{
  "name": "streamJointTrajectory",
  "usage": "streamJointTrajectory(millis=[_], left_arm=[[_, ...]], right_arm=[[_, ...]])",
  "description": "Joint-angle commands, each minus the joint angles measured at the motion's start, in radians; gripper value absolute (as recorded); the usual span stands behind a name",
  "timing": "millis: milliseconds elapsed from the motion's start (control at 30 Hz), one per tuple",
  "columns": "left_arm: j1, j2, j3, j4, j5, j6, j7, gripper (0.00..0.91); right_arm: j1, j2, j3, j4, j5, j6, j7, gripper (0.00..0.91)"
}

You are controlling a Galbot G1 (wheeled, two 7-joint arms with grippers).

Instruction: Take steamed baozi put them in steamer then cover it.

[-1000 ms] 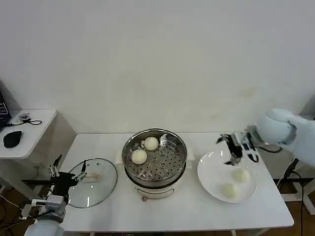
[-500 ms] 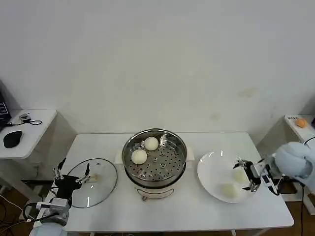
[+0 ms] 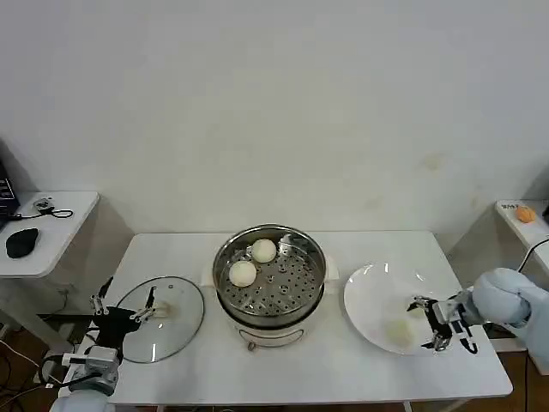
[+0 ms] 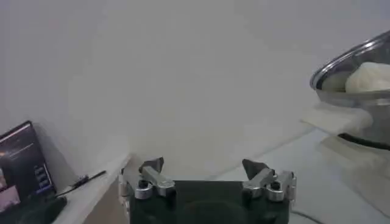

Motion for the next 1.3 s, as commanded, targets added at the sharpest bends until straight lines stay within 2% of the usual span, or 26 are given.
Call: streamJointTrajectory(millis=[33,267,633,867,1033,1300], left_arm=[[0.000,0.002,-0.006,0.003,0.000,0.000,0.000,0.907],[-0.004,0.004,-0.006,0.003,-0.001,0.001,0.001,0.907],[-0.007,0.007,-0.007,0.005,-0.001,0.001,0.001,0.907],[-0.004,0.004,-0.007,-0.004,0.000,0.001,0.001,0.907],[-0.004,0.007,-0.012,-0.006,-0.003,0.001,0.001,0.907],[-0.007,0.013,-0.023,-0.001,-0.013,-0.001,0.001,0.907]], right_arm=[[0.043,0.078,-0.048,-0.078,-0.002,-0.018,-0.005,0.907],[0.055,0.090,-0.080,-0.106,-0.002,-0.029,-0.015,0.887],[0.069,0.101,-0.096,-0.108,0.015,-0.057,-0.033,0.675],[0.079,0.102,-0.106,-0.111,0.016,-0.061,-0.044,0.625],[0.113,0.092,-0.122,-0.101,0.027,-0.056,-0.053,0.625],[0.333,0.050,-0.215,-0.070,0.079,-0.028,-0.097,0.625]])
